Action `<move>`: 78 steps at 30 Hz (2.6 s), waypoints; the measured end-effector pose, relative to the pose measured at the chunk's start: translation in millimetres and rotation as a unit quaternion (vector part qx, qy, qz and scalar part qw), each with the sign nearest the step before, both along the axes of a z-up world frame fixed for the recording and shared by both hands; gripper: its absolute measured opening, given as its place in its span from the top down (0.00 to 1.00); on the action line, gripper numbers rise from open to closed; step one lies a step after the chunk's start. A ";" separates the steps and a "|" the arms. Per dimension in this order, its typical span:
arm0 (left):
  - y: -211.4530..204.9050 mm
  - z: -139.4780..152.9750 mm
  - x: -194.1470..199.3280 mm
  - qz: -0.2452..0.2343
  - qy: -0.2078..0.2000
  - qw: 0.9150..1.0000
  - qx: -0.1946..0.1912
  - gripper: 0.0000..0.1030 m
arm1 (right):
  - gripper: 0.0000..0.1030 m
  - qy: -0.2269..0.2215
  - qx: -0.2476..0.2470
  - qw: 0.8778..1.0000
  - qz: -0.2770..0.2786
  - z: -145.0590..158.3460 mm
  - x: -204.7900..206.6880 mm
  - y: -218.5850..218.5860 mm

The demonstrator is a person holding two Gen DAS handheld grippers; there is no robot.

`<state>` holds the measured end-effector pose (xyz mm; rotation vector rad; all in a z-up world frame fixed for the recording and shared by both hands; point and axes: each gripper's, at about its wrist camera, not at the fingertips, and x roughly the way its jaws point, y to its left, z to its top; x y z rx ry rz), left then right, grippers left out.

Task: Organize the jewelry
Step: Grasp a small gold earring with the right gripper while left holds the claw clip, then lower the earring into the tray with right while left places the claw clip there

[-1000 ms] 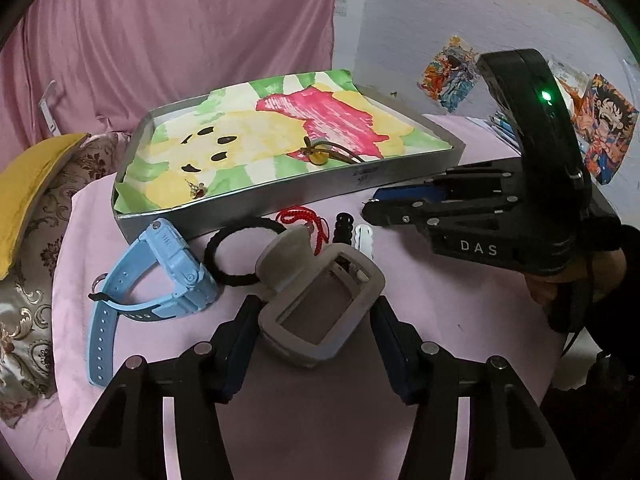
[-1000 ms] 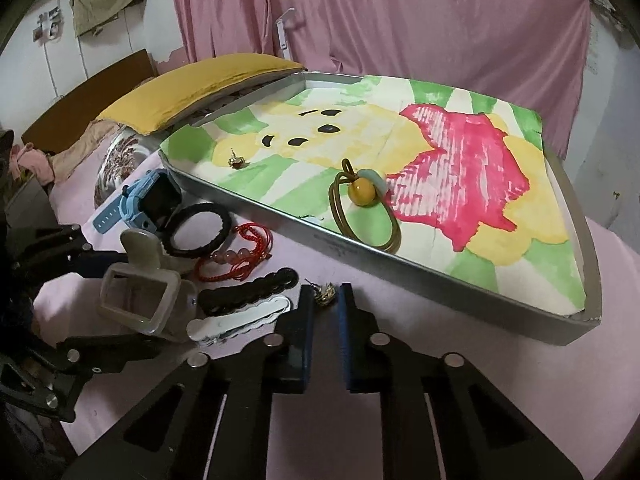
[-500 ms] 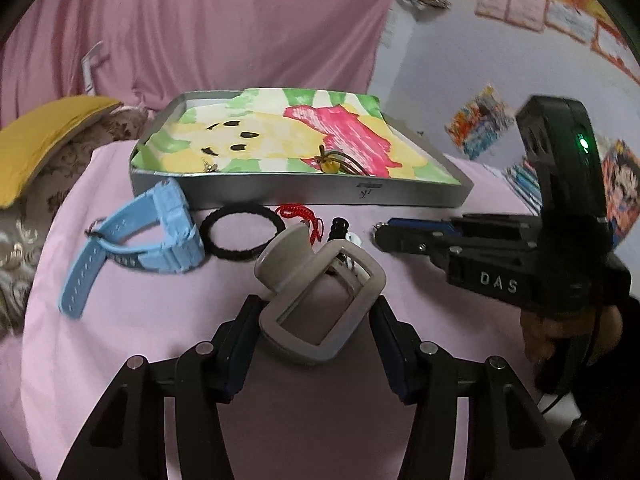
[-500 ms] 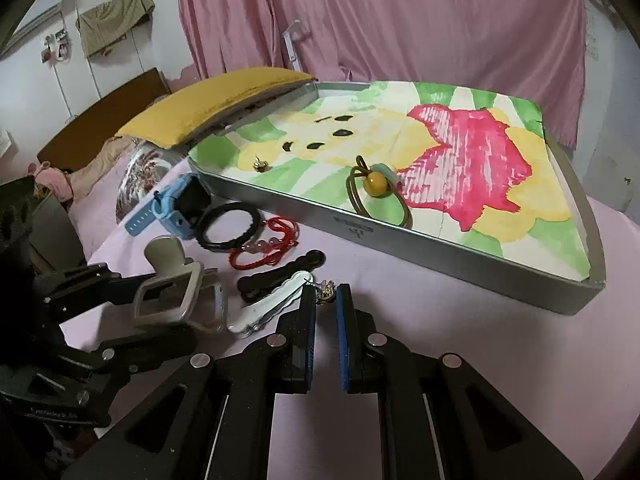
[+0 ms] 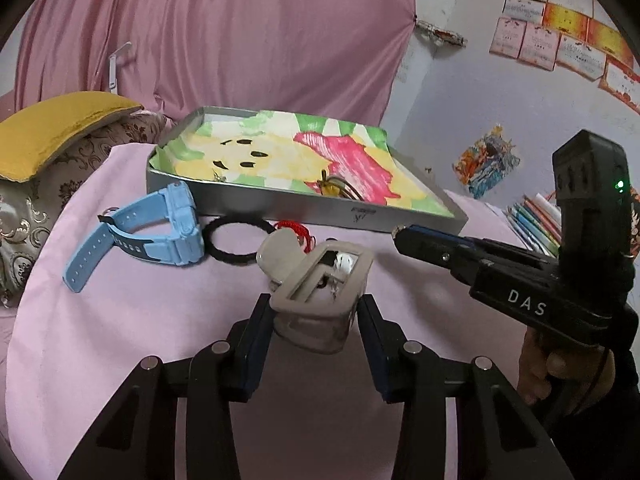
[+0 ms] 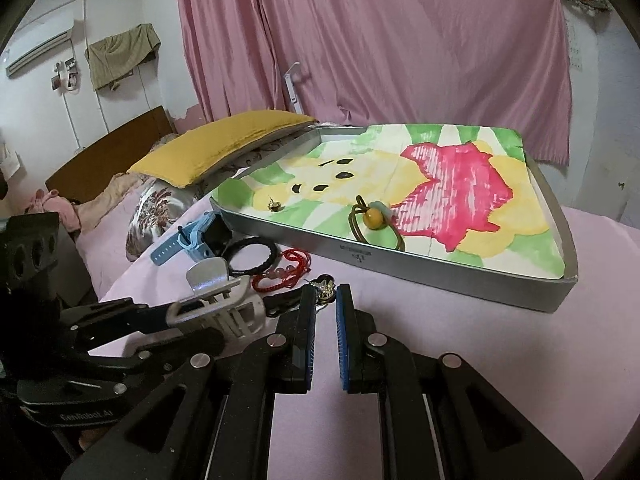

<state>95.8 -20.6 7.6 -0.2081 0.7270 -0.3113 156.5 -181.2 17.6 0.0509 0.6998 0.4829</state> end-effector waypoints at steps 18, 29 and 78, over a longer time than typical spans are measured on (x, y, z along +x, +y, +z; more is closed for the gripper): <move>-16.1 -1.7 20.2 -0.041 0.045 0.997 0.055 0.56 | 0.92 0.036 0.002 0.999 -0.009 -13.6 4.4 -1.9; -10.2 1.2 9.2 -0.025 0.015 0.999 0.017 0.57 | 0.92 0.021 0.024 0.999 -0.011 -10.5 0.4 -6.9; -33.3 12.6 13.9 -0.031 -0.038 0.999 0.022 0.53 | 0.92 -0.011 0.063 0.996 -0.055 -4.5 -6.0 -43.6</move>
